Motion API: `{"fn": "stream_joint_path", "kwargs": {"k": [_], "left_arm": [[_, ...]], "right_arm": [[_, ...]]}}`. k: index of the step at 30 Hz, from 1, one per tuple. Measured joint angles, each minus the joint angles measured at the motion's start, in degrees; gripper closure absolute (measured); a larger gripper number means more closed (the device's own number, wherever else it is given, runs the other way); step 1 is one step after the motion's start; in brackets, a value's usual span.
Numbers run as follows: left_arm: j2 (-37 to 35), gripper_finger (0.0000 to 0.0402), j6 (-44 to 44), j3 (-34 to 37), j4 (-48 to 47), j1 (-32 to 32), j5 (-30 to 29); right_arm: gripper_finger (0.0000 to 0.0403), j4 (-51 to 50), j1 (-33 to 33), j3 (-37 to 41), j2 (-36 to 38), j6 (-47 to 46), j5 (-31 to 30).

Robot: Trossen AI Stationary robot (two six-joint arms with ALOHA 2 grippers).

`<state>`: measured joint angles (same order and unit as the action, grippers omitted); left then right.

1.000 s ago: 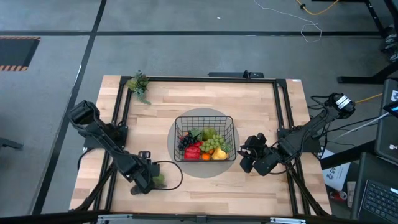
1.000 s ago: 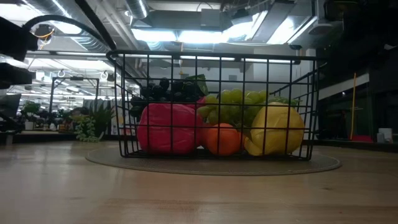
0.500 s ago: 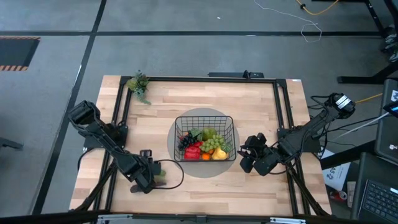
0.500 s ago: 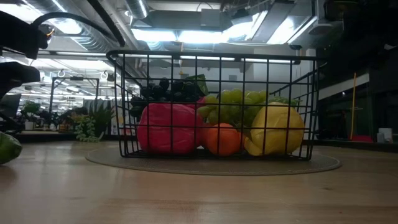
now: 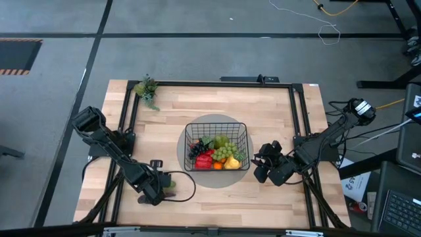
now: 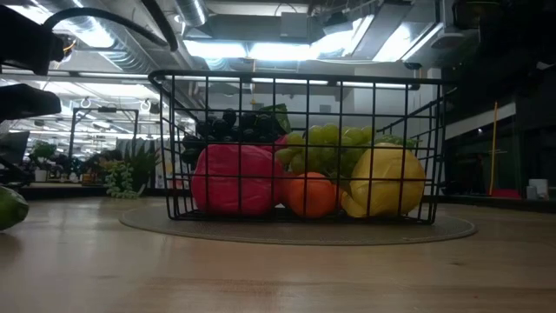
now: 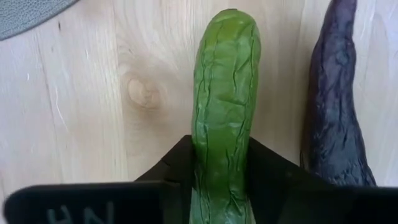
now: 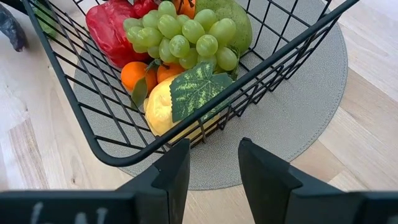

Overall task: Build produce basket
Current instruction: Put the cucumber into the black wire basket

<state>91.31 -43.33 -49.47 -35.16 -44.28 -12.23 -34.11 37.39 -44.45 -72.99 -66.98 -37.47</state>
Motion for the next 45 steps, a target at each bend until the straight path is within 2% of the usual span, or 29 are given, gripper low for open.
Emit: {"fn": "stream_joint_path", "kwargs": {"k": [2, 8, 14, 20, 28, 33, 39, 42, 45], "left_arm": [[-0.02, 0.0318, -0.53, 0.00, -0.04, -0.01, -0.03], [-0.02, 0.0320, -1.60, -1.53, -2.89, 0.40, -0.17], [-0.28, 0.0320, 1.50, -11.92, -15.72, 1.15, -1.00], [-0.31, 0.0321, 7.74, -22.27, -26.36, 1.15, -5.80], [-0.31, 0.0321, 16.37, -32.23, -29.68, 1.15, -8.56], [-0.39, 0.0321, 25.38, -35.87, -26.25, 2.61, -17.53], [-0.39, 0.0320, 31.02, -38.80, -19.24, 7.29, -36.26], [-0.37, 0.0318, 33.72, -41.06, -17.21, 10.81, -38.64], [-0.39, 0.0317, 34.94, -44.62, -17.04, 15.24, -35.39]], "right_arm": [[0.0266, 0.00, -0.01, 0.00, 0.00, -0.02, 0.00], [0.0266, 0.00, 0.00, 0.00, 0.00, -0.02, 0.00], [0.0266, 0.00, -0.01, 0.00, 0.00, -0.02, 0.00], [0.0266, 0.00, -0.01, 0.00, 0.00, -0.02, 0.00], [0.0266, 0.00, -0.02, -0.02, 0.00, 0.00, -0.06], [0.0266, 0.00, 0.00, -0.02, 0.00, 0.01, -0.82], [0.0266, -0.03, -0.01, -0.02, 0.00, 0.01, -0.82], [0.0266, -0.04, -0.02, -0.02, 0.00, -0.05, -0.13], [0.0266, -0.04, 0.00, -0.02, 0.00, -0.24, -0.21]]}}
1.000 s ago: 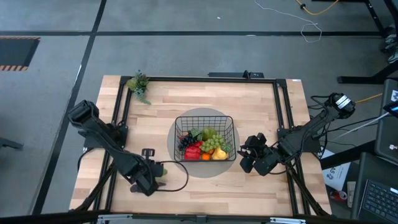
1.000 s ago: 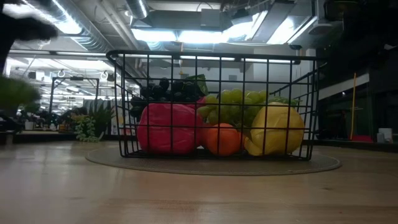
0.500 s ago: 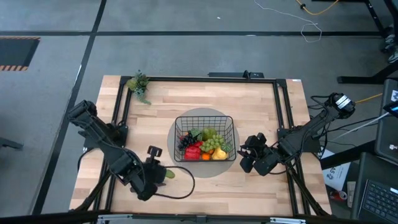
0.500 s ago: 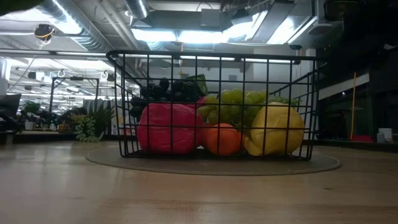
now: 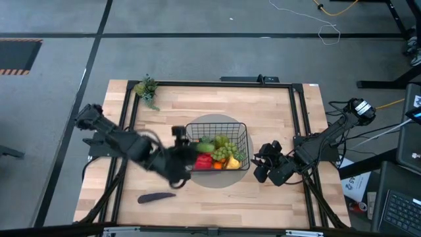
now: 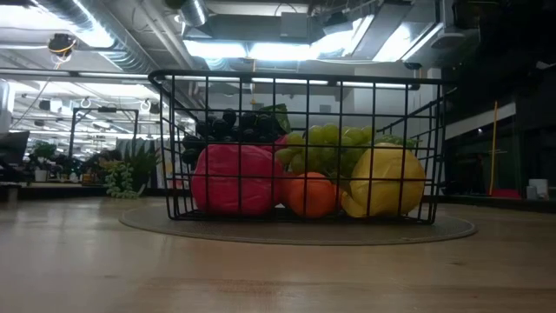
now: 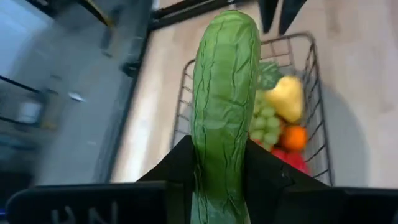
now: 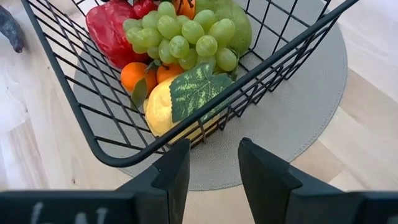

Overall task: Build produce basket
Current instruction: Put the cucumber into the black wire basket

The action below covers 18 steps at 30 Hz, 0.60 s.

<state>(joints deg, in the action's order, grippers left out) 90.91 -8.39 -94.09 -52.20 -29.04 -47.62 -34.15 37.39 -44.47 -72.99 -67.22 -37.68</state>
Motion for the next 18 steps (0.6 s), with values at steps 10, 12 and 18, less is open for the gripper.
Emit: {"fn": "stream_joint_path", "kwargs": {"k": [10, 12, 18], "left_arm": [[0.21, 0.0314, 2.55, -2.81, 1.96, 18.91, 24.35], [0.66, 0.0314, 2.20, -2.81, 2.24, 21.45, 28.30], [1.76, 0.0313, 0.42, -2.78, 2.34, 27.15, 35.36]], "right_arm": [[0.0266, -2.17, -0.02, -0.04, 0.00, 0.15, -0.88], [0.0266, -2.62, -0.02, -0.04, 0.00, 0.17, 1.44], [0.0266, -4.26, -0.02, -0.04, 0.00, 0.15, 6.33]]}}
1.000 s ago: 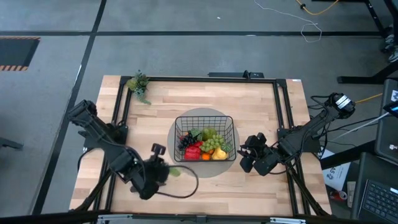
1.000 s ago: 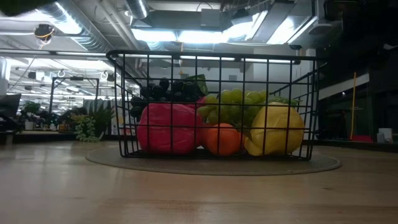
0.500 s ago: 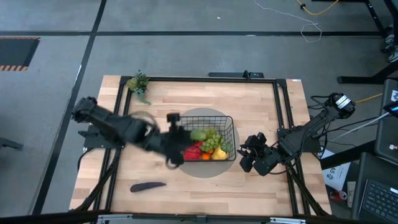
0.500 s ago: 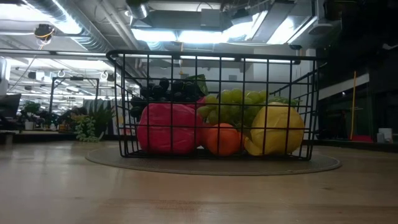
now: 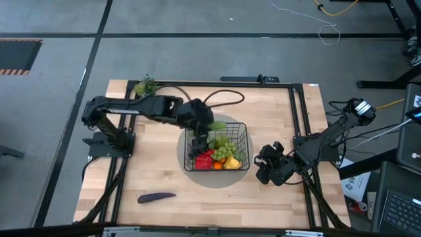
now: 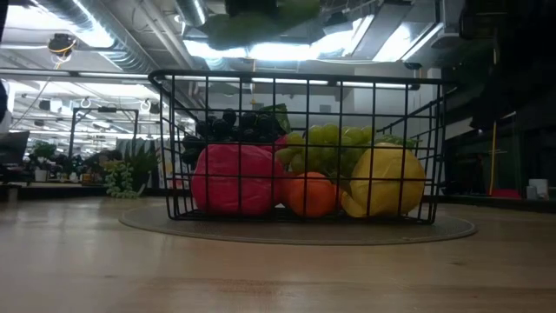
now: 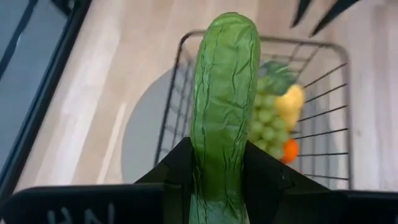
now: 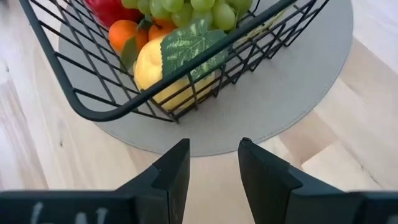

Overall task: Build produce basket
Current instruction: Put the cucumber into the black wire basket

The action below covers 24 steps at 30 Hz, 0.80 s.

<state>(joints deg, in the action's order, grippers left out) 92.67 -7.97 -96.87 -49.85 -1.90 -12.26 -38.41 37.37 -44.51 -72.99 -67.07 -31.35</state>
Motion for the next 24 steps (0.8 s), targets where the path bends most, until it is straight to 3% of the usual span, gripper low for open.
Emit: {"fn": "stream_joint_path", "kwargs": {"k": [17, 21, 24], "left_arm": [[6.38, 0.0313, 1.01, -0.05, 2.15, 2.03, 0.20], [6.41, 0.0313, 1.07, 0.06, 1.56, 1.69, 0.18], [6.39, 0.0313, 1.07, 0.06, 1.00, 1.25, 0.18]], "right_arm": [[0.0266, 0.04, 0.00, 0.02, -0.04, -0.13, 0.42], [0.0266, 7.35, 0.00, 0.04, 0.17, 1.42, 5.77], [0.0266, 17.53, 0.01, 0.07, 0.22, 8.67, 11.33]]}}
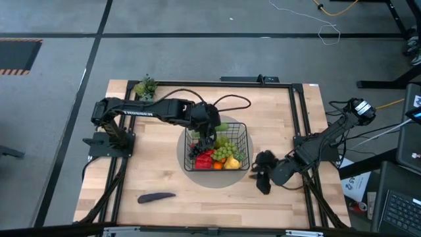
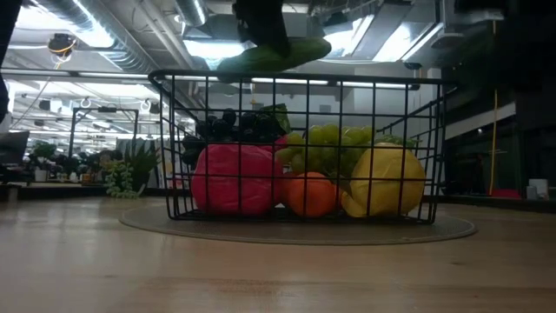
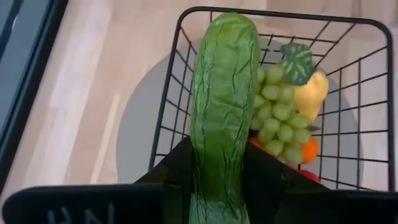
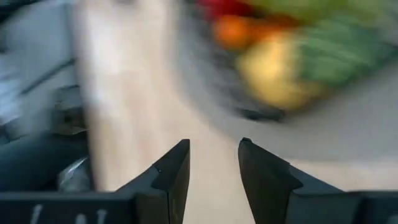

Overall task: Build produce basket
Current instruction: Put the cucumber into the black wire basket

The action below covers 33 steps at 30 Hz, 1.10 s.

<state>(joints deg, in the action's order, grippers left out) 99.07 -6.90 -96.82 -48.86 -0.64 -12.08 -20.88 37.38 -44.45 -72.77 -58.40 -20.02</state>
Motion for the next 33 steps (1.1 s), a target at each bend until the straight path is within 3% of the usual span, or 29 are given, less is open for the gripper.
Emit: {"fn": "stream_joint_path", "kwargs": {"k": [4, 12, 15, 24, 33], "left_arm": [[-0.02, 0.0313, -0.07, 0.00, 0.08, -0.83, 0.01], [-0.02, 0.0313, -0.56, 0.00, 1.20, -5.88, 0.02], [-0.02, 0.0313, -0.02, 0.00, 2.71, -7.66, 0.03], [-0.02, 0.0313, 0.00, 0.00, 6.47, -10.98, -1.27], [-0.20, 0.0313, -0.37, 0.00, 5.79, -11.18, -4.55]], "right_arm": [[0.0266, 13.96, 0.03, 0.00, 0.00, 18.01, 1.28], [0.0266, 28.13, -0.43, 0.00, 0.02, 42.27, -18.93], [0.0266, 29.97, -1.25, 0.00, 0.02, 49.83, -21.24], [0.0256, 32.47, -6.19, 0.00, 0.02, 48.42, -20.14], [0.0173, 34.10, -8.62, 0.00, 0.02, 49.62, -19.89]]}}
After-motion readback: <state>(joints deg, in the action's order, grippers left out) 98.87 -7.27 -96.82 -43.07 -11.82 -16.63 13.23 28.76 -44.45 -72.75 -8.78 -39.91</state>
